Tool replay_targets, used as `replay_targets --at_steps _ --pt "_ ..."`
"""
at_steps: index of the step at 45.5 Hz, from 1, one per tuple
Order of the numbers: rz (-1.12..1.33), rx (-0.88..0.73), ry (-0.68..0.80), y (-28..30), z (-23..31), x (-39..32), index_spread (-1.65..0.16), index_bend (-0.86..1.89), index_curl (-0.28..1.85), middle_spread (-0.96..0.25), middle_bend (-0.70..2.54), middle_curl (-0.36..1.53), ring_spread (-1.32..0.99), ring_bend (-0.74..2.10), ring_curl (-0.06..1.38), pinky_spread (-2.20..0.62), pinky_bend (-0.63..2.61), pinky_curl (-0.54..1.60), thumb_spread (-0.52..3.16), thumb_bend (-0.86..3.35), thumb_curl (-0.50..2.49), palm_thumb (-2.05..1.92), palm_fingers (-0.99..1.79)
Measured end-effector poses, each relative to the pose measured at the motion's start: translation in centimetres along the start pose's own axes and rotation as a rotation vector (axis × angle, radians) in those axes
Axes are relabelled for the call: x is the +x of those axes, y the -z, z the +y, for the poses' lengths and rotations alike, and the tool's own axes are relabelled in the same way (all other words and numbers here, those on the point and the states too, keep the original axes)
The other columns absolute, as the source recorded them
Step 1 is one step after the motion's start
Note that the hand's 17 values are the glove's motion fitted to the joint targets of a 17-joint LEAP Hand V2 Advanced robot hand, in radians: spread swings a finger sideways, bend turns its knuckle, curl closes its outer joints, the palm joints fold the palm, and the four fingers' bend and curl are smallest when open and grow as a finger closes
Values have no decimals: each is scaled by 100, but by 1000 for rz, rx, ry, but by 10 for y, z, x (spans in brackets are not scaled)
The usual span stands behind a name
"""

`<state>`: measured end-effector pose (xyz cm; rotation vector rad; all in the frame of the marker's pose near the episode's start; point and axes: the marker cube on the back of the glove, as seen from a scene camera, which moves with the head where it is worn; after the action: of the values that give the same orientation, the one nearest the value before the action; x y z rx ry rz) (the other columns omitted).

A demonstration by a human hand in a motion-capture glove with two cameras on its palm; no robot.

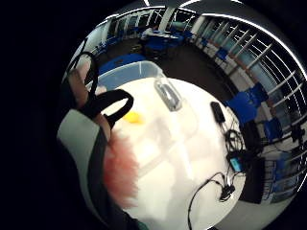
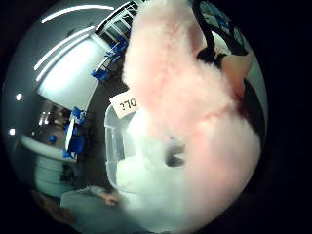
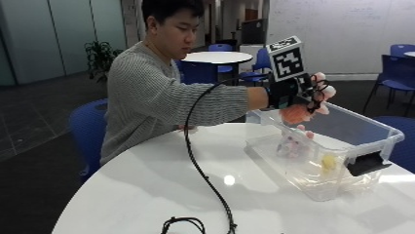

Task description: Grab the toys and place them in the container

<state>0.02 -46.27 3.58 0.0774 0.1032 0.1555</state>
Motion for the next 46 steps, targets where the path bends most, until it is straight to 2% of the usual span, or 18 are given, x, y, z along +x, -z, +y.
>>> replay_targets --at_steps 5,8,9,10,13,23,32,38,46 --pt "-2 -154 -88 -23 3 4 -47 10 45 -31 60 75 -46 98 51 -41 110 41 71 0 91 65 77" --pt "-6 -272 -90 -34 9 8 -45 14 45 -31 55 73 -45 90 50 -34 104 41 92 -7 82 47 42" --pt "-5 -295 -86 -37 11 10 -44 15 46 -31 56 74 -45 91 52 -33 105 43 96 -7 80 45 41" --pt "-3 -308 -84 -39 13 11 -44 13 45 -30 43 69 -41 81 48 -26 106 43 98 -11 76 35 9" --pt "-1 -319 -78 -44 18 13 -42 16 46 -29 36 66 -36 75 48 -18 108 44 105 -9 69 24 -6" --pt "-19 -339 -32 -42 36 5 -41 20 43 -27 25 57 -26 62 37 -2 97 34 120 -4 53 5 -5" --pt "-43 -246 1 3 90 22 -41 22 44 -24 20 53 -20 53 34 4 86 31 127 -4 43 -4 -5" --pt "-40 -171 -85 46 155 72 -41 23 45 -23 18 51 -18 50 33 5 82 29 129 -4 38 -5 -3" --pt "12 -155 -235 66 220 112 -41 24 46 -22 19 48 -17 47 32 6 78 29 130 -4 33 -5 1"
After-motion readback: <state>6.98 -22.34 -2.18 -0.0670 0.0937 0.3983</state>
